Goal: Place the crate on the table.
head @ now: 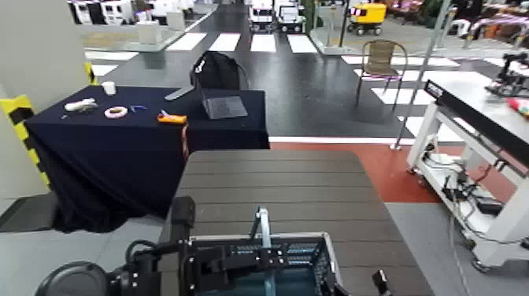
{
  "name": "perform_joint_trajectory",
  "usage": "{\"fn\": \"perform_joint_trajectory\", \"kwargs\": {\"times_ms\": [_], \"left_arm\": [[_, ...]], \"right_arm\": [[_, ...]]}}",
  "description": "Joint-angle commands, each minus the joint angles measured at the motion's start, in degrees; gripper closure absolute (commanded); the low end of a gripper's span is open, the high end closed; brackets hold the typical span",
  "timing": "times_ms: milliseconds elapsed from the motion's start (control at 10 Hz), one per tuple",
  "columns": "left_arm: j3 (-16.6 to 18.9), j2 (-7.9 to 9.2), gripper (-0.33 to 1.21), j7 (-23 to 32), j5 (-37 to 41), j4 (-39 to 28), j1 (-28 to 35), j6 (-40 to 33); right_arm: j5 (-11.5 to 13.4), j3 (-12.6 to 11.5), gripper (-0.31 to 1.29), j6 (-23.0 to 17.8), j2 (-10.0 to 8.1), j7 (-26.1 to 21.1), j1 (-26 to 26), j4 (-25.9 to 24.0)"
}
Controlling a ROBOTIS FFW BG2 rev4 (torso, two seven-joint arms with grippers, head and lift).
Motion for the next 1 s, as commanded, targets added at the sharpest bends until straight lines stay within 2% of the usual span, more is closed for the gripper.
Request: {"fn": "perform_joint_trajectory", "kwargs": {"times_ms": [100,600,1000], "left_arm": [[-0.2,-0.16,1.2,-0.1,0.0,0.2,0.1,-1.0],[-2.0,-0.25,1.2,-0.2,0.0,2.2,-1.7,-3.0],[-3.8,-0.87,1.2,-0.1,-1.4,7.9,-7.2,-3.8]], "right_arm": [[0.0,0.1,0.14,0.0,-0.01,0.0,0.0,0.0],[-0.1,0.2,0.14,0.0,-0.01,0.0,0.0,0.0],[-0.4,0.3,0.14,-0.2,-0.01,0.0,0.0,0.0]]}}
